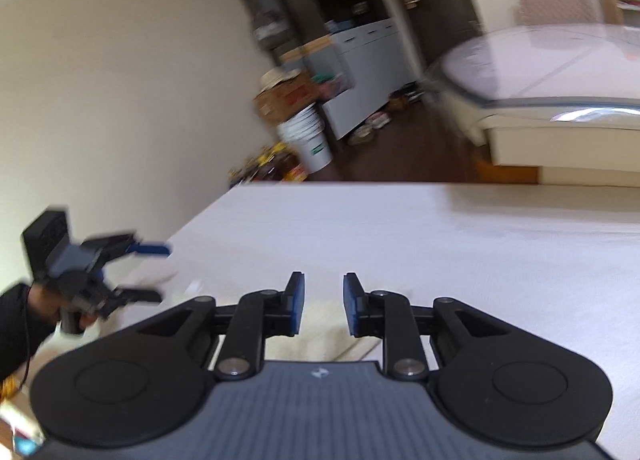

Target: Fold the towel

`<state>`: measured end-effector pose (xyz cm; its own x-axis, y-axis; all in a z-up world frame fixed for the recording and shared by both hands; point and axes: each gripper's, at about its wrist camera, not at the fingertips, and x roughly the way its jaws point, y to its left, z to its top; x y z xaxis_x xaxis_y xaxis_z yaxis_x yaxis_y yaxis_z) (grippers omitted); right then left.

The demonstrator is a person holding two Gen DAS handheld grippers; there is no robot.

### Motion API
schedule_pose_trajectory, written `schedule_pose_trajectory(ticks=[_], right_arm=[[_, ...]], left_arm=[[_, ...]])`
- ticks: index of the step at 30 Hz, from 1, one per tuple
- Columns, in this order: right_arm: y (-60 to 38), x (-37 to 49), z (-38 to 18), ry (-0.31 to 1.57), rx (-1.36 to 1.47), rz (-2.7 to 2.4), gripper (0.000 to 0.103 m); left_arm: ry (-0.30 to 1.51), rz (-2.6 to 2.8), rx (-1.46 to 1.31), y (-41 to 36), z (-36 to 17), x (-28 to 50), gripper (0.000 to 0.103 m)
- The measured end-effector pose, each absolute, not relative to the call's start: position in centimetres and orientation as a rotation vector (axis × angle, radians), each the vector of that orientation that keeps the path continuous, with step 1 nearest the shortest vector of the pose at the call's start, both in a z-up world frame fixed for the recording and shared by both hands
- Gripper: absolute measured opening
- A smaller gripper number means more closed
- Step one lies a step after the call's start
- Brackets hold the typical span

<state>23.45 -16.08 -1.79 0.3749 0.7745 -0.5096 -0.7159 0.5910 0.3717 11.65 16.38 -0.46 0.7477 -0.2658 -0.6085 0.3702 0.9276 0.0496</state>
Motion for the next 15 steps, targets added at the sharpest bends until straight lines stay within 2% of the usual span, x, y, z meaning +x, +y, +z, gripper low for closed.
schedule_pose_trajectory(ticks=[9, 15], right_arm=[[-13.5, 18.0, -2.6, 0.722, -0.136, 1.015, 0.024], [-14.0, 21.7, -1.3, 0.661, -0.132, 0.925, 0.031]], left_arm=[[0.647, -0.33, 0.189, 16.1, -1.1, 12.1, 0.096], [0.654, -0.304, 0.163, 16.4, -1.1, 12.5, 0.096]])
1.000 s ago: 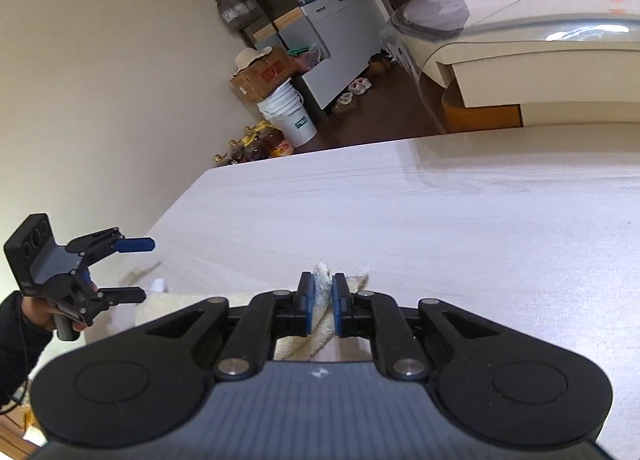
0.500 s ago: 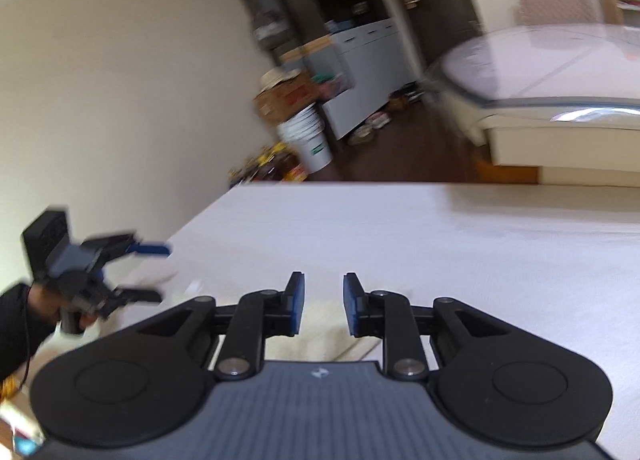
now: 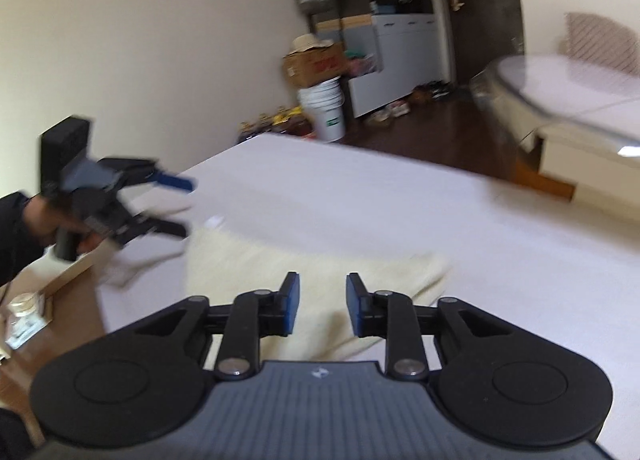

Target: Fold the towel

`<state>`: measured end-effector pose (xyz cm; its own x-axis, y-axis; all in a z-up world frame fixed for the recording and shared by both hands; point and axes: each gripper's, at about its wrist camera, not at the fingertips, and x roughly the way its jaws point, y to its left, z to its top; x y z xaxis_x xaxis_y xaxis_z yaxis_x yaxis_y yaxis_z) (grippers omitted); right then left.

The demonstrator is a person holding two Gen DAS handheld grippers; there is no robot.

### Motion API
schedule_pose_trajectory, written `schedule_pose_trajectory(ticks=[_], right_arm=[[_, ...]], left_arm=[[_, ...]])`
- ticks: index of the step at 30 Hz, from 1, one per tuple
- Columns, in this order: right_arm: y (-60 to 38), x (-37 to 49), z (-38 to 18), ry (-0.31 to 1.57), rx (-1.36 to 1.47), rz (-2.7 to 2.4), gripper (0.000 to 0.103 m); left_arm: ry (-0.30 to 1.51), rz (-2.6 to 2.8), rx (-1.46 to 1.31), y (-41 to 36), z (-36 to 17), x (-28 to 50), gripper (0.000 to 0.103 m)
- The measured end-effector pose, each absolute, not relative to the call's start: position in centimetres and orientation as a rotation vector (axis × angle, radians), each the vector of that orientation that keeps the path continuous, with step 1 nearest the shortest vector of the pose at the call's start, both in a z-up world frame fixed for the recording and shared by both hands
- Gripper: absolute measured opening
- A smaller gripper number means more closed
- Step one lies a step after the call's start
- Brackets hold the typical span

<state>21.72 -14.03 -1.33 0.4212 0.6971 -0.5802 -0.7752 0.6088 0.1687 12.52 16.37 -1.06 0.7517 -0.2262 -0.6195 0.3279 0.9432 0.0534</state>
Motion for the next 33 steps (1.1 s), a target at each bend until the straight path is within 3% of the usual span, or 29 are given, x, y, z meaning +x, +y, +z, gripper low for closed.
schedule_pose_trajectory(ticks=[7, 15, 21, 24, 33], right_arm=[[-12.7, 23.7, -2.6, 0.708, -0.292, 0.904, 0.028], [-14.5, 20.0, -2.7, 0.695, -0.28, 0.775, 0.028], [-15.8, 18.3, -2.8, 0.687, -0.215, 0.737, 0.03], [-17.3, 18.5, -2.2, 0.675, -0.194, 0.727, 0.04], [-18.7, 23.1, -2.0, 0.723, -0.08, 0.759, 0.04]], left_arm=[[0.652, -0.291, 0.155, 16.2, -1.4, 13.3, 0.098], [0.647, -0.311, 0.189, 15.4, -1.1, 16.0, 0.099], [0.657, -0.317, 0.224, 14.7, -1.5, 17.4, 0.099], [0.64, -0.298, 0.209, 15.2, -1.0, 16.4, 0.098], [0.655, -0.246, 0.166, 16.9, -1.3, 13.7, 0.098]])
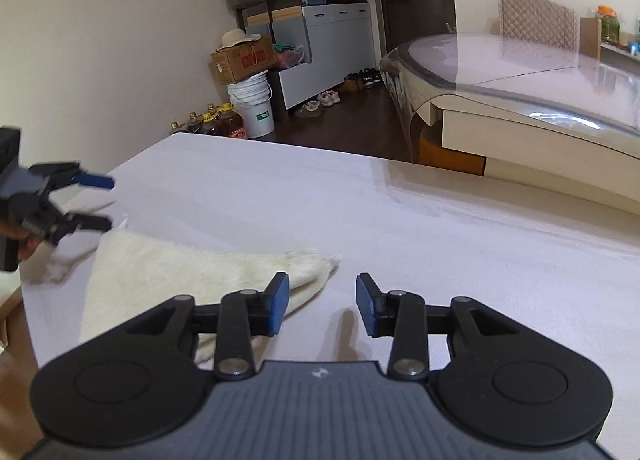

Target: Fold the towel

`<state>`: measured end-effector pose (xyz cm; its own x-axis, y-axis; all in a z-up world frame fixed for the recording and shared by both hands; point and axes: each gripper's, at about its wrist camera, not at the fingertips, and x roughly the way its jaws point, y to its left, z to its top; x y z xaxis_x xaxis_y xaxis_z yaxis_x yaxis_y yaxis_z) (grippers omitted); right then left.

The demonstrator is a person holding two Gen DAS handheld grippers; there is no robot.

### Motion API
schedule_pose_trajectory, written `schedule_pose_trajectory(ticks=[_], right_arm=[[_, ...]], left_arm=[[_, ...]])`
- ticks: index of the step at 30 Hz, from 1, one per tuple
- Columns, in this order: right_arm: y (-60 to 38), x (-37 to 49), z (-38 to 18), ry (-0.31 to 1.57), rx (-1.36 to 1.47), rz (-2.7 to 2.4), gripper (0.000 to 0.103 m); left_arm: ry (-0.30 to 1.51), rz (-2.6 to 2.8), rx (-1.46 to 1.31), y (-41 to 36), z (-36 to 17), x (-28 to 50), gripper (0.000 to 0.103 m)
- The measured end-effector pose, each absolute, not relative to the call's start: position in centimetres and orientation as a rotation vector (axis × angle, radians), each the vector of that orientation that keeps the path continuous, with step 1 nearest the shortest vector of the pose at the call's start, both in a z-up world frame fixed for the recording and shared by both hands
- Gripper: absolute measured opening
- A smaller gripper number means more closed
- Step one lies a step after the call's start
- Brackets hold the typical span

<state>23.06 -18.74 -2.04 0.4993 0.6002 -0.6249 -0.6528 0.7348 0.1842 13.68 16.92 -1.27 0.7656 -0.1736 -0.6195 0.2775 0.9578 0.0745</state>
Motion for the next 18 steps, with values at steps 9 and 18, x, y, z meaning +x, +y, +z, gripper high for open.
schedule_pose_trajectory(ticks=[9, 18], right_arm=[[-17.7, 25.3, -2.9, 0.801, 0.029, 0.797, 0.044], [-18.3, 25.6, -3.7, 0.839, 0.17, 0.793, 0.061]], left_arm=[[0.587, -0.233, 0.123, 17.4, -0.2, 13.3, 0.098], [0.577, -0.221, 0.098, 18.0, -0.1, 12.7, 0.098]])
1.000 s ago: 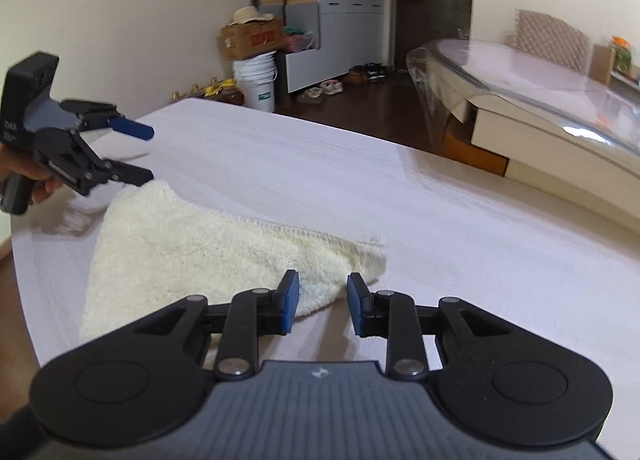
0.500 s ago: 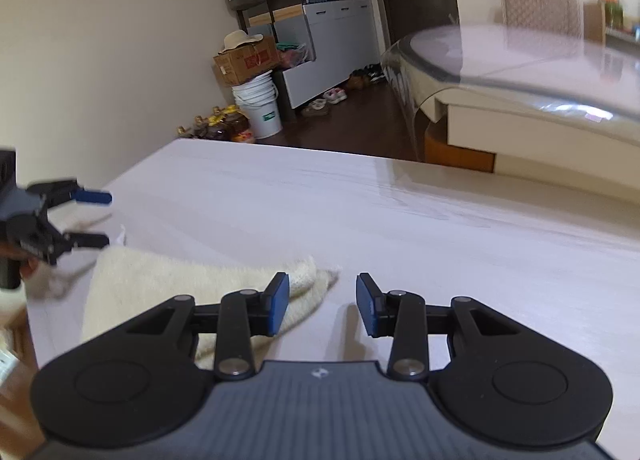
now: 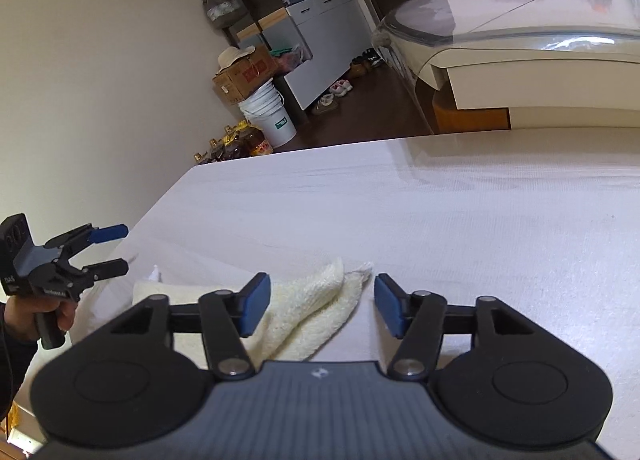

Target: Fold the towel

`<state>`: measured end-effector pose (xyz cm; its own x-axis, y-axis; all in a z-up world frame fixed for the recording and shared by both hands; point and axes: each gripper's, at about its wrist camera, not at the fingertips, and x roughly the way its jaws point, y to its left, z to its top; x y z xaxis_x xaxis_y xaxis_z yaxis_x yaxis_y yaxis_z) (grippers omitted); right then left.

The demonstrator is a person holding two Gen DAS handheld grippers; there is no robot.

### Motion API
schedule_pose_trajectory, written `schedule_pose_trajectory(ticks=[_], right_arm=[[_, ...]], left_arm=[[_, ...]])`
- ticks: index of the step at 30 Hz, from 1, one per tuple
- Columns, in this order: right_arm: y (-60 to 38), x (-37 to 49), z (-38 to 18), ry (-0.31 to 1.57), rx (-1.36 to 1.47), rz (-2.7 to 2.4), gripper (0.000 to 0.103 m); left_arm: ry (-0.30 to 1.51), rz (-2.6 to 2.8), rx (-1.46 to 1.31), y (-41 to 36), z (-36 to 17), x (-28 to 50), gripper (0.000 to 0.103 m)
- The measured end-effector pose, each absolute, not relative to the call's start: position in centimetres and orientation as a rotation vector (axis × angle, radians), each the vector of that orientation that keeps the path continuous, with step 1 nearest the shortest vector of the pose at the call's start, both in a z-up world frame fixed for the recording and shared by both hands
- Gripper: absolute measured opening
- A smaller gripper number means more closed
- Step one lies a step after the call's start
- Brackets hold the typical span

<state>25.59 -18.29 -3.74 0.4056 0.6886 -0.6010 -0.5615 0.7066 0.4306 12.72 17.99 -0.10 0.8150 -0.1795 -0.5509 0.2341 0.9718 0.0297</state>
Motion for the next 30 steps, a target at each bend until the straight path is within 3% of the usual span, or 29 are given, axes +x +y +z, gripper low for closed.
schedule_pose_trajectory(ticks=[3, 7, 8, 24, 30], right_arm=[[-17.8, 25.8, -4.0, 0.845, 0.177, 0.795, 0.048], [-17.4, 25.9, -4.0, 0.846, 0.172, 0.769, 0.02], [-17.5, 25.9, -4.0, 0.842, 0.177, 0.764, 0.018], [-21.9, 23.8, -3.6, 0.752, 0.212, 0.55, 0.016], [-21.7, 22.4, -3.1, 0.705, 0.134, 0.532, 0.031]], left_arm=[[0.584, -0.224, 0.112, 17.9, -0.3, 12.2, 0.098], [0.596, -0.26, 0.143, 17.5, -0.5, 11.4, 0.098], [0.599, -0.264, 0.149, 17.4, -0.6, 11.3, 0.098], [0.589, -0.309, 0.155, 14.3, -1.2, 13.5, 0.098], [0.631, -0.258, 0.131, 12.9, -0.6, 12.6, 0.099]])
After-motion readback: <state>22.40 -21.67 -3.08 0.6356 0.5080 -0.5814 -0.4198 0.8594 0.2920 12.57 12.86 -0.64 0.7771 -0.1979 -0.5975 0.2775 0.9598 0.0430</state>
